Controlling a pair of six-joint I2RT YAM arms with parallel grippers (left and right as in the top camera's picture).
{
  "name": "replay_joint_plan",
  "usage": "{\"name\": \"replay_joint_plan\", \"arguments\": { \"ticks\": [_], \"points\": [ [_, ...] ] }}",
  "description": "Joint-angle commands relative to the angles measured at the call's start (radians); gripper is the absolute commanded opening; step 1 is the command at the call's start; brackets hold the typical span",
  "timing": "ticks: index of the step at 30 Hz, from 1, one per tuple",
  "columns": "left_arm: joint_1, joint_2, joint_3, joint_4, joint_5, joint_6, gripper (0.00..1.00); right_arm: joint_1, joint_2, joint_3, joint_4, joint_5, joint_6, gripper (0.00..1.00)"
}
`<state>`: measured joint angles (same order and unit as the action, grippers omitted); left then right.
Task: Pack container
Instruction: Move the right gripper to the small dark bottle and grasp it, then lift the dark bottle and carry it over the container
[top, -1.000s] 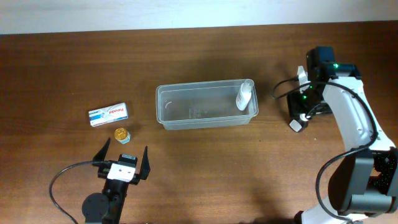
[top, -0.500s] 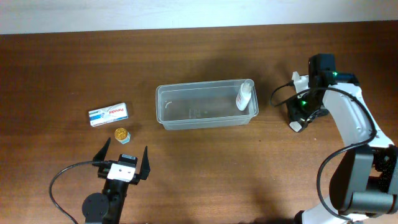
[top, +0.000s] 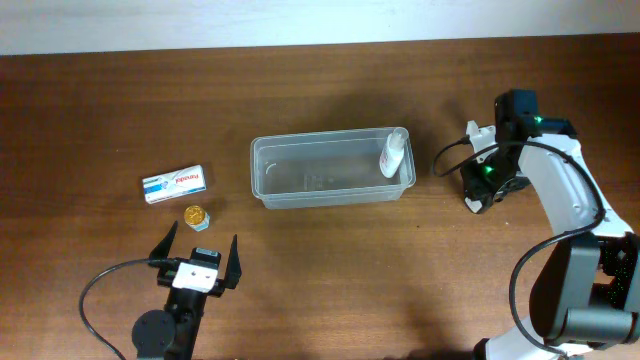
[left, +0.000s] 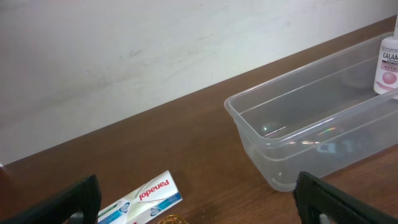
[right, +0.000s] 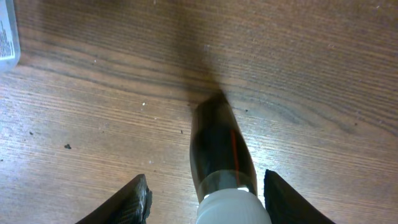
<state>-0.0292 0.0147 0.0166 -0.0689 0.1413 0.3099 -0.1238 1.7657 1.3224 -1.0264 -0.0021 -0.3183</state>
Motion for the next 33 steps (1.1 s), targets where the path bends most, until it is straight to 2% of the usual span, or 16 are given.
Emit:
{"name": "replay_joint_plan", "arguments": {
  "ticks": [1,6,13,17,21,28,33],
  "points": [
    [0.006,-0.01,-0.008,0.0,-0.007,-0.003,1.0,-0.002,-0.008,-0.022,-0.006,0.006,-0.007,0.52],
    [0.006,-0.01,-0.008,0.0,-0.007,-0.003,0.99,-0.002,-0.008,-0.045,0.007,0.013,-0.007,0.51],
    [0.006,-0.01,-0.008,0.0,-0.007,-0.003,0.99,-0.002,-0.008,-0.055,0.018,0.014,0.005,0.37],
    [0.006,-0.01,-0.007,0.0,-0.007,-0.003,0.99,-0.002,-0.008,-0.055,0.029,0.014,0.021,0.24],
    [0.006,-0.01,-0.007,0.0,-0.007,-0.003,0.99,-0.002,-0.008,-0.055,0.04,0.014,0.04,0.17],
    [0.006,-0.01,-0.007,0.0,-0.007,-0.003,0.99,-0.001,-0.009,-0.029,0.025,0.013,0.095,0.14],
    [0.006,-0.01,-0.007,0.0,-0.007,-0.003,0.99,-0.001,-0.01,0.08,-0.071,-0.029,0.146,0.13]
  ]
}}
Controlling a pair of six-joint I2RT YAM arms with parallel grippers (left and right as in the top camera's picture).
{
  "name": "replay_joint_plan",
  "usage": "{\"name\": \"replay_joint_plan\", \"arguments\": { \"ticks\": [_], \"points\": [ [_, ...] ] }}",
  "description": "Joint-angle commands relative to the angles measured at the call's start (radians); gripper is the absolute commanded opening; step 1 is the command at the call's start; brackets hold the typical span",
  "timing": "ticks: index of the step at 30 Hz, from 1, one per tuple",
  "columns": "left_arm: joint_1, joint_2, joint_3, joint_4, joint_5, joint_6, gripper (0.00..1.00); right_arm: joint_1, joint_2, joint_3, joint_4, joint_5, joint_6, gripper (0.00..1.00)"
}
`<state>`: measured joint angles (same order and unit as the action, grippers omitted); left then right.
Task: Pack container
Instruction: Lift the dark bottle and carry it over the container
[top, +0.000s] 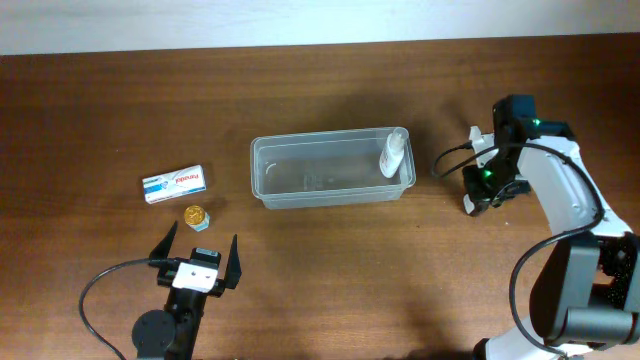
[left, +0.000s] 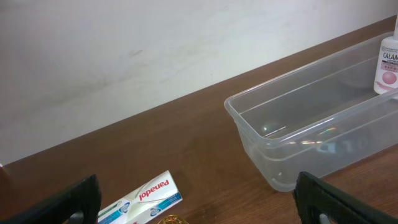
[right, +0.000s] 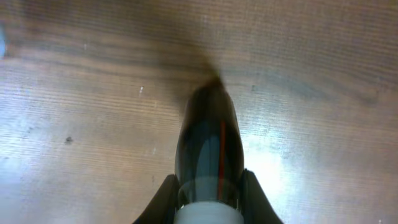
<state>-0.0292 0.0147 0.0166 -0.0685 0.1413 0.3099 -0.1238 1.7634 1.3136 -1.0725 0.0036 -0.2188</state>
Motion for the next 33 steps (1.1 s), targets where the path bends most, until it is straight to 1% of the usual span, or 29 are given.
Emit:
{"name": "replay_joint_plan", "arguments": {
  "ticks": [1,5,10,15,25,33],
  "points": [
    [0.006,-0.01,-0.007,0.0,-0.007,-0.003,0.99,-0.001,-0.008,0.121,-0.05,-0.051,0.051,0.13],
    [0.006,-0.01,-0.008,0.0,-0.007,-0.003,0.99,-0.001,-0.009,0.277,-0.164,-0.137,0.071,0.13],
    [0.006,-0.01,-0.008,0.0,-0.007,-0.003,0.99,0.007,-0.009,0.486,-0.284,-0.331,0.071,0.13],
    [0.006,-0.01,-0.007,0.0,-0.007,-0.003,1.0,0.064,-0.017,0.577,-0.308,-0.443,0.071,0.14],
    [0.006,-0.01,-0.008,0.0,-0.007,-0.003,0.99,0.275,-0.016,0.573,-0.298,-0.417,0.071,0.14],
    [0.006,-0.01,-0.007,0.0,-0.007,-0.003,0.99,0.404,0.023,0.542,-0.253,-0.231,0.182,0.14]
  ]
}}
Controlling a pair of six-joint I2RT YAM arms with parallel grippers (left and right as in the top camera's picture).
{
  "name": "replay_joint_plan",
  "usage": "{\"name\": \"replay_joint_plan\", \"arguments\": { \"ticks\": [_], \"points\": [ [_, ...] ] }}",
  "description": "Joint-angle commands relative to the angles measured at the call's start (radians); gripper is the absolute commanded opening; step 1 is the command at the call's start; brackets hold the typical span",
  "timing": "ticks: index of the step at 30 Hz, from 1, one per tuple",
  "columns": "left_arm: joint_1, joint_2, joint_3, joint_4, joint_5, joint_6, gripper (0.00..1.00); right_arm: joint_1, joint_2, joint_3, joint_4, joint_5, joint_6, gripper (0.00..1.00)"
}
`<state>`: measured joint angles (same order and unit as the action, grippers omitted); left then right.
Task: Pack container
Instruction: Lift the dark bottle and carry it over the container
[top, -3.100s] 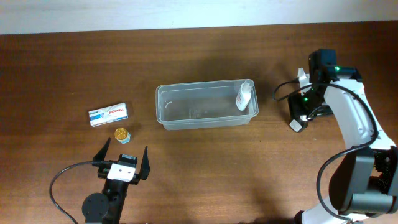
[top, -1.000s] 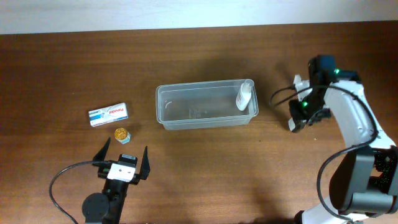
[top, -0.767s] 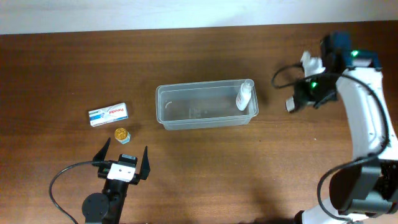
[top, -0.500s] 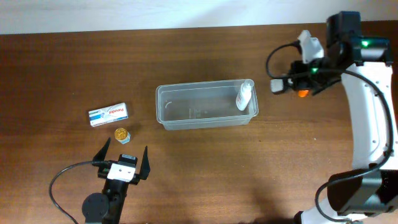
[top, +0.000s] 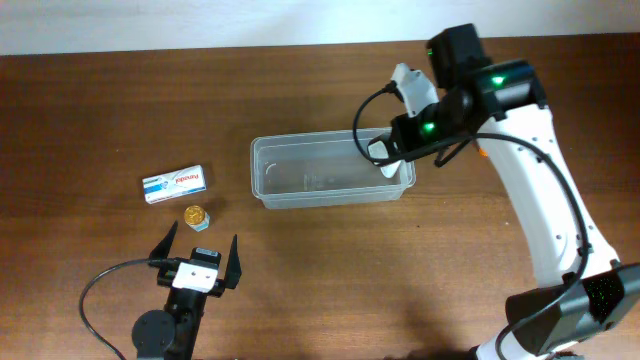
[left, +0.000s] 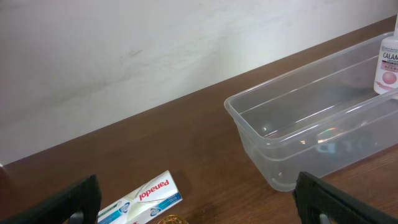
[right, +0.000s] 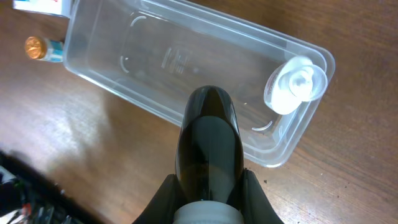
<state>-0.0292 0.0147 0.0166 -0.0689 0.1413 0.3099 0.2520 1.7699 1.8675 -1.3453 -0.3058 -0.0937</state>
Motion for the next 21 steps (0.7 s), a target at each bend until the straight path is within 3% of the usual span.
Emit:
{"name": "replay_joint_plan", "arguments": {
  "ticks": [1,21],
  "points": [
    [0.006,-0.01,-0.007,0.0,-0.007,-0.003,1.0,0.038,0.021,-0.022,0.032,0.094,0.071,0.14],
    [0.006,-0.01,-0.008,0.0,-0.007,-0.003,1.0,0.063,0.088,-0.23,0.188,0.251,0.258,0.14]
  ]
}}
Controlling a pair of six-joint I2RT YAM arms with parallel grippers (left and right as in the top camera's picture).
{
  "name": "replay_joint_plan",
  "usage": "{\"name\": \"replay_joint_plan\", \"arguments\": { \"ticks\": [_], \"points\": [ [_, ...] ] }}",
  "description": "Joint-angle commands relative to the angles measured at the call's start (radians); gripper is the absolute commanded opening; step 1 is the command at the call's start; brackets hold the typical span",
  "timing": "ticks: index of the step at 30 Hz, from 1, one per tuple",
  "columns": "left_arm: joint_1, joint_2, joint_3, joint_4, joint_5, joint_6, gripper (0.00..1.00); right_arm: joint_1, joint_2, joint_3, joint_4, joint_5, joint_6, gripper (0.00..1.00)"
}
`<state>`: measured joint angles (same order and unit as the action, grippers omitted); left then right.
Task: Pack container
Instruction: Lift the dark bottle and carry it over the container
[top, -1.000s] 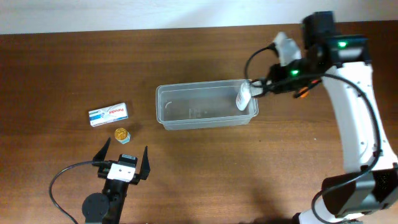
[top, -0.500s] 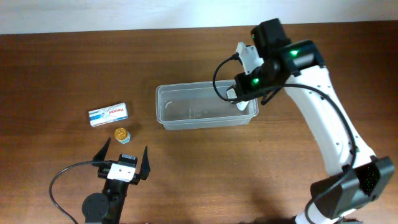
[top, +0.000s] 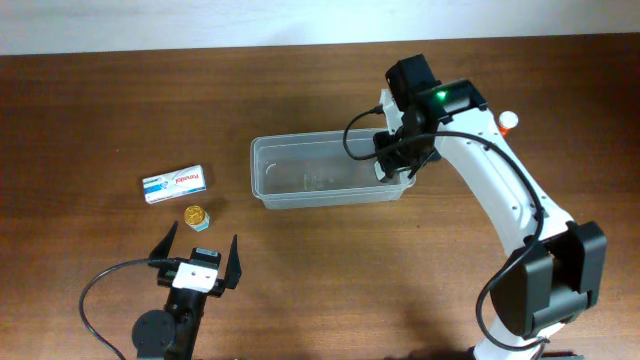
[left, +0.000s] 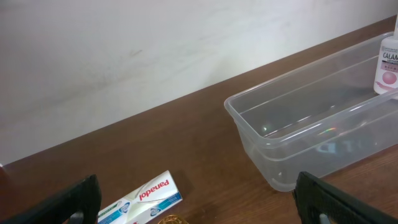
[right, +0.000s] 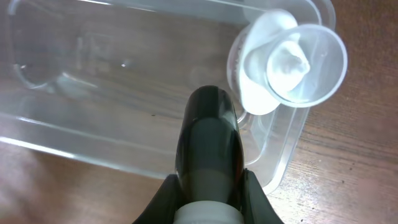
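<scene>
A clear plastic container (top: 300, 175) lies mid-table. At its right end stands a white bottle (right: 286, 62), labelled pink in the left wrist view (left: 388, 62). My right gripper (right: 208, 193) is shut on a dark bottle (right: 208, 137), held just above the container's right end, beside the white bottle; the overhead view shows that gripper (top: 400, 160) there. A Panadol box (top: 174, 183) and a small gold-capped item (top: 196, 215) lie to the container's left. My left gripper (top: 198, 262) rests open near the front edge, short of both.
A small white and red object (top: 510, 122) lies on the wooden table right of the container. A white wall runs along the table's far edge. The right arm's cables hang over the container's right end.
My right gripper, still shut on the dark bottle, has come down closer to the container's right end, beside the white bottle. The left arm has not moved.
My right gripper stood open round the dark bottle lying on the table right of the container. Then it was shut on it. Then it held the bottle high over the container, and now low over its right end.
</scene>
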<state>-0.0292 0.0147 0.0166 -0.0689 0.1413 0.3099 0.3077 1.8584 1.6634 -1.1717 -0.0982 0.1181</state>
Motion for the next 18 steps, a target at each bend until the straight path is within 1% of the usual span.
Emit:
{"name": "replay_joint_plan", "arguments": {
  "ticks": [1,11,18],
  "points": [
    [0.006,-0.01,-0.008,0.0,-0.007,-0.003,0.99,0.007,0.0,-0.038,0.026,0.054,0.056,0.14],
    [0.006,-0.01,-0.008,0.0,-0.007,-0.003,0.99,0.007,0.0,-0.151,0.182,0.074,0.109,0.14],
    [0.006,-0.01,-0.007,0.0,-0.007,-0.003,0.99,0.007,0.001,-0.188,0.226,0.081,0.127,0.15]
  ]
}}
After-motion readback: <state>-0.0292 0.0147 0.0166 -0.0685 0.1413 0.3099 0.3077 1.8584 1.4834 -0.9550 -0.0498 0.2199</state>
